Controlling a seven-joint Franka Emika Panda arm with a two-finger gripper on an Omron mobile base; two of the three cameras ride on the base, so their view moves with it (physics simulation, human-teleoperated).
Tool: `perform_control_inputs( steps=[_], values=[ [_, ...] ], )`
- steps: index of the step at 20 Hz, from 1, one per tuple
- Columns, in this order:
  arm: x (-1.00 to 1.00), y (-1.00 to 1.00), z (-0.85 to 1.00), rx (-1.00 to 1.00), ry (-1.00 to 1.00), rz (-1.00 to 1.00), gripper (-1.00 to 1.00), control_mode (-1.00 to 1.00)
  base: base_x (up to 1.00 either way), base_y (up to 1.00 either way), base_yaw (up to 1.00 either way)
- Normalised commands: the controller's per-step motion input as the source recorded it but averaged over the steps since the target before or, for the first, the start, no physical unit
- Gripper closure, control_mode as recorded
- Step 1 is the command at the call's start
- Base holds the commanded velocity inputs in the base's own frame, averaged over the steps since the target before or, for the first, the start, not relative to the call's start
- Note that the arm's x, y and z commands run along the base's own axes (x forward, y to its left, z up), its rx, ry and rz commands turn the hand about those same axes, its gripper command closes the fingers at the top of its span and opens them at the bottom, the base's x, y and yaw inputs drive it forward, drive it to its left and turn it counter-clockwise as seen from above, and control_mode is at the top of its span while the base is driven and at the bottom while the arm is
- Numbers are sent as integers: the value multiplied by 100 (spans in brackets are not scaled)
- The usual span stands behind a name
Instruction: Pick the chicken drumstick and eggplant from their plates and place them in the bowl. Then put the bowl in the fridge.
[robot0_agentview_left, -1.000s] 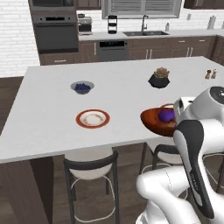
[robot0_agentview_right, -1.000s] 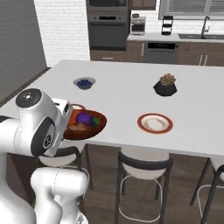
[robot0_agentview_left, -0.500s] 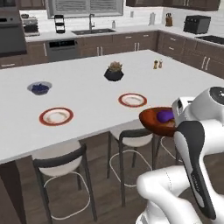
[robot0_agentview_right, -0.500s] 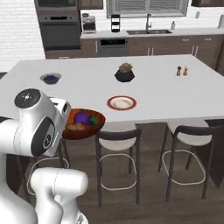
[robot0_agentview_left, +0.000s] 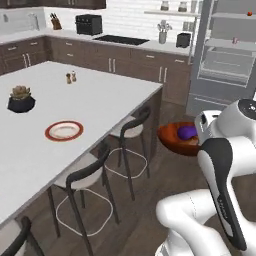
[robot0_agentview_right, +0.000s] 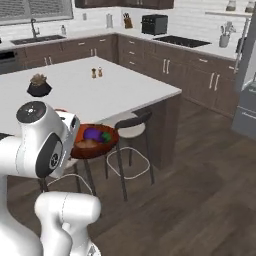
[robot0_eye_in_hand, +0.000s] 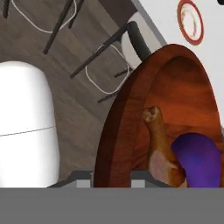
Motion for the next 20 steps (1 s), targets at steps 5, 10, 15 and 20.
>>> perform_control_inputs(
  steps=[5, 10, 15, 20],
  values=[
    [0, 0, 0, 0, 0, 0, 100, 100, 2, 0, -87],
    [0, 0, 0, 0, 0, 0, 100, 100, 71, -6, -62],
    [0, 0, 0, 0, 0, 0, 100, 100, 100, 5, -18],
    [0, 0, 0, 0, 0, 0, 100, 100, 100, 11, 0]
  ],
)
